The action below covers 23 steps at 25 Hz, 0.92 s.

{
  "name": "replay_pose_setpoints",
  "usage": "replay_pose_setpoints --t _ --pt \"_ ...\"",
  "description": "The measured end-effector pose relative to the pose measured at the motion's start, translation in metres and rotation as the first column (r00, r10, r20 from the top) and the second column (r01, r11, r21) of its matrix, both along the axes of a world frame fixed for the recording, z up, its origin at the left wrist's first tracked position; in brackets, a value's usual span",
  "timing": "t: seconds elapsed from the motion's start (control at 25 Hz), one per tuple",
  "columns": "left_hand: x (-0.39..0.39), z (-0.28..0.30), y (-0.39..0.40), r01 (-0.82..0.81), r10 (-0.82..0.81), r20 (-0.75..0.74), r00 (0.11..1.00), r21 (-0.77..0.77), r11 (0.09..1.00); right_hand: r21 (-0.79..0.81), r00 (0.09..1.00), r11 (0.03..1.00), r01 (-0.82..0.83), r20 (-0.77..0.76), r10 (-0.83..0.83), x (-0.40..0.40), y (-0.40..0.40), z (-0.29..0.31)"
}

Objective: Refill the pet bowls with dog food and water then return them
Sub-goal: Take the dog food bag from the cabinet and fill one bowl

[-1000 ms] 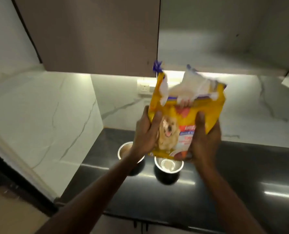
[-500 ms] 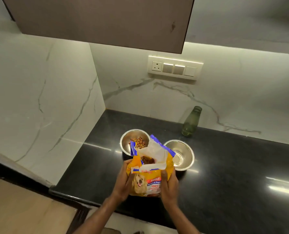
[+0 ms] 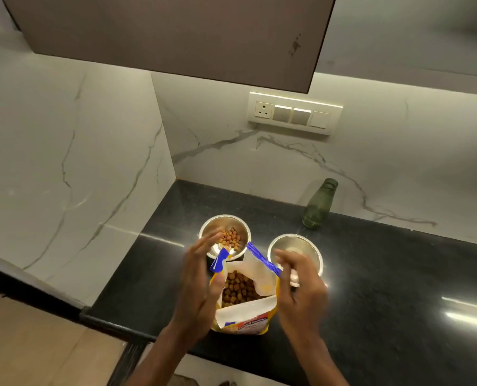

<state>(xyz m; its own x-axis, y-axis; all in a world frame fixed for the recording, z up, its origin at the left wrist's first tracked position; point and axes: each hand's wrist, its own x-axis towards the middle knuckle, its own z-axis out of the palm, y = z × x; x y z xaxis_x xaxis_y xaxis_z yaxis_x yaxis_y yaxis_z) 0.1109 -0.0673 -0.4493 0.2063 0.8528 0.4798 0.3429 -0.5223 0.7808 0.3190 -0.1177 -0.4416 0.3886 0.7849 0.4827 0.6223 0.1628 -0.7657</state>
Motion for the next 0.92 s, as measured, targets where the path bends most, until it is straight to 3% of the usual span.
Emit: replay_pose_setpoints --t 0.12,0.28,0.36,0.44,0.52,0.68,0.8,0.92 --pt "0.056 0.041 0.004 0.038 -0.002 -0.350 0.937 0.095 0.995 -0.309 0.913 0.914 -0.263 0.227 0.340 -0.032 0.030 0.023" --pt "0.050 0.006 0.005 -0.012 0.076 -0.795 0.602 0.085 0.996 -0.605 0.783 0.796 -0.023 0.484 0.390 -0.026 0.027 -0.016" --pt "0.030 -0.014 0.005 0.001 0.074 -0.820 0.567 0.090 0.996 -0.582 0.802 0.813 0.003 0.487 0.345 -0.012 0.018 -0.035" --pt "0.014 -0.026 0.007 -0.078 0.103 -0.711 0.695 0.067 0.995 -0.510 0.868 0.860 -0.021 0.417 0.268 -0.005 0.010 -0.050" --pt "0.002 -0.040 0.014 -0.142 0.060 -0.538 0.841 -0.112 0.984 -0.452 0.928 0.892 -0.023 0.321 0.187 -0.005 0.006 -0.065" --pt "-0.010 -0.094 0.013 -0.048 -0.019 -0.152 0.988 -0.426 0.904 -0.423 1.000 0.906 -0.007 -0.001 0.007 -0.006 0.004 -0.096" --pt "-0.006 -0.138 0.009 0.115 0.019 0.218 0.976 -0.583 0.805 -0.403 0.939 0.915 -0.024 -0.323 -0.118 -0.022 0.001 -0.117" --pt "-0.002 -0.155 0.013 0.166 0.037 0.294 0.955 -0.633 0.756 -0.421 0.786 0.907 -0.034 -0.572 -0.236 -0.033 0.007 -0.130"
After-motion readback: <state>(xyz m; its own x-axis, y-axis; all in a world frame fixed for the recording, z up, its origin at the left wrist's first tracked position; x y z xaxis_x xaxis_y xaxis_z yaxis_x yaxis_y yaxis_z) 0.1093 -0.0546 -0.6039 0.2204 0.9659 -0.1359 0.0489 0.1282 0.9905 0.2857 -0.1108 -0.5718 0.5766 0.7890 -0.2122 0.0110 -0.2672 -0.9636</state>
